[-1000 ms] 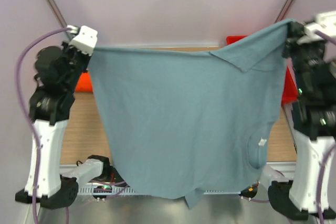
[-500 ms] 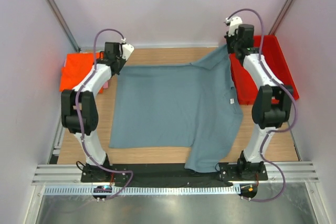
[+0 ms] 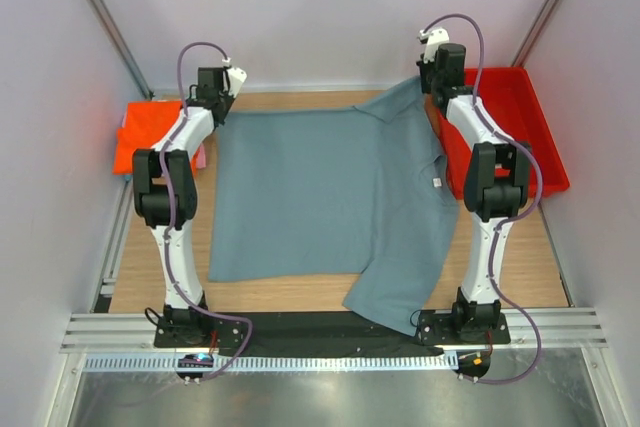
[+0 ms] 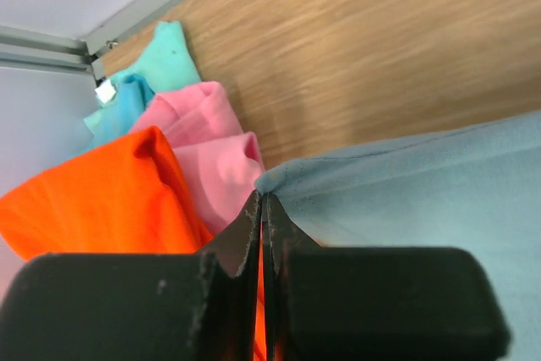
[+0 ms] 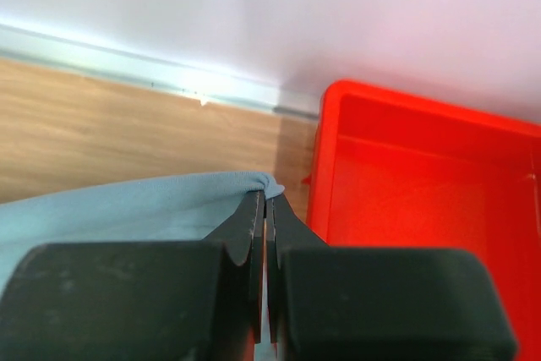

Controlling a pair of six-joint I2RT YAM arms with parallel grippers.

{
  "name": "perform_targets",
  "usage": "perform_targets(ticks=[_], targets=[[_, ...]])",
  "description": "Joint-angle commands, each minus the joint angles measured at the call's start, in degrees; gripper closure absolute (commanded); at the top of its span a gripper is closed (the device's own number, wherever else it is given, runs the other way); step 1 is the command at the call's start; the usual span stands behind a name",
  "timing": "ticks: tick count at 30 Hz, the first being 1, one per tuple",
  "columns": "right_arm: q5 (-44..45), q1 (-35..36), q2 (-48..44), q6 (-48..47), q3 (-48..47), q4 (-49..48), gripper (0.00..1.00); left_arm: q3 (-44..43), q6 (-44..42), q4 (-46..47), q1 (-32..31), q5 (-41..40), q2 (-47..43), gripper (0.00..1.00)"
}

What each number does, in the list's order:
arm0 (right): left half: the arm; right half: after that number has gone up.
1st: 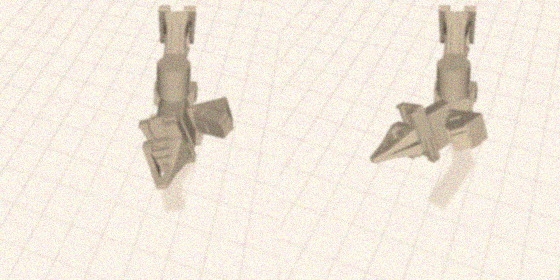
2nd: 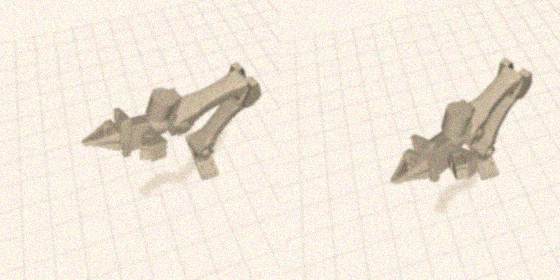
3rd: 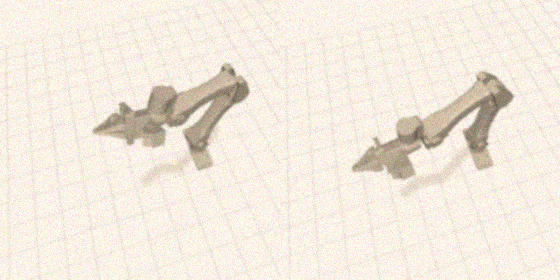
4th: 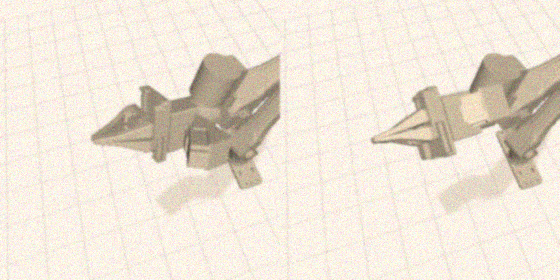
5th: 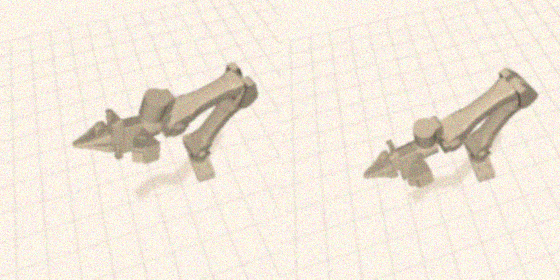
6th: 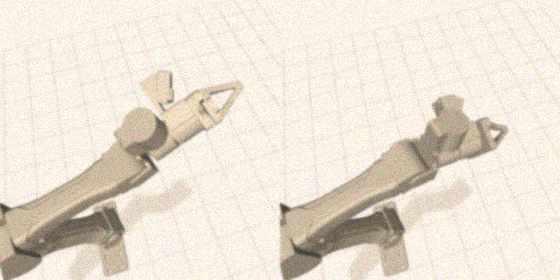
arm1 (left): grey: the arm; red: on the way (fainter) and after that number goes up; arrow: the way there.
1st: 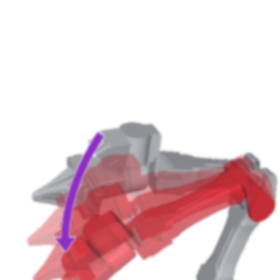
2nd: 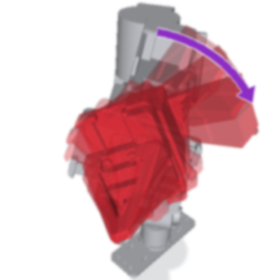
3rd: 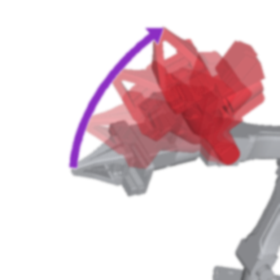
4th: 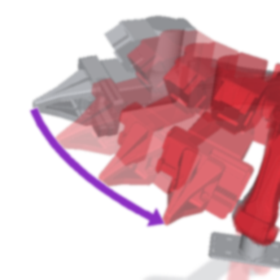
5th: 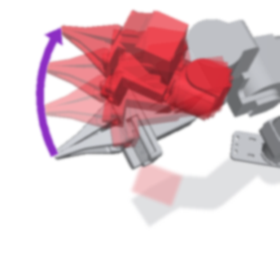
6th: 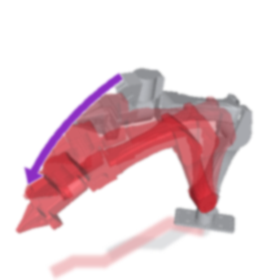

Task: Fold and stack the t-shirts
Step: Flatten the tshirt out, then fold the tshirt

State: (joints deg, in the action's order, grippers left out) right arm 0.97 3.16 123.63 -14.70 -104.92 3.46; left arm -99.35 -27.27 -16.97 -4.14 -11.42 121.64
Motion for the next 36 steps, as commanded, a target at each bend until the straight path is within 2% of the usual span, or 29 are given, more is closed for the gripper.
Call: perform_targets(ticks=[1, 7, 9, 15, 20, 26, 30, 36], targets=[[1.66, 0.01, 1.78, 1.34, -6.16, -4.7, 0.99, -4.97, 0.29, 3.44, 1.5, -2.46, 2.71, 1.0], [2.36, 0.36, 7.05, 1.95, -13.19, -3.82, 0.99, -13.92, -0.68, 1.51, 1.77, -2.56, 7.46, 1.0], [2.46, 0.62, 7.76, 1.95, -13.99, -1.89, 0.99, -18.22, -0.59, -0.51, 1.86, -2.55, 9.66, 1.0], [2.63, 1.06, 6.71, 2.48, -12.6, -1.1, 0.99, -21.85, -1.56, -2.01, 1.77, -2.47, 10.9, 1.0], [1.4, 1.15, -2.57, 3.45, -4.78, -1.35, 0.99, -11.08, 1.51, -2.19, 1.77, 1.04, 1.17, 1.0], [-0.27, 1.06, -14.11, 4.33, 10.25, -1.35, 0.99, 2.9, 3.71, -0.96, 1.77, 3.33, -8.43, 1.0], [-2.81, 1.24, -22.36, 5.55, 18.94, -1.18, 0.99, 9.08, 4.5, 0.18, 1.86, 4.12, -14.23, 1.0], [-4.92, 1.15, -29.49, 9.33, 27.48, 0.84, 0.99, 15.41, 5.64, 0.45, 1.77, 5.18, -18.81, 1.0]])
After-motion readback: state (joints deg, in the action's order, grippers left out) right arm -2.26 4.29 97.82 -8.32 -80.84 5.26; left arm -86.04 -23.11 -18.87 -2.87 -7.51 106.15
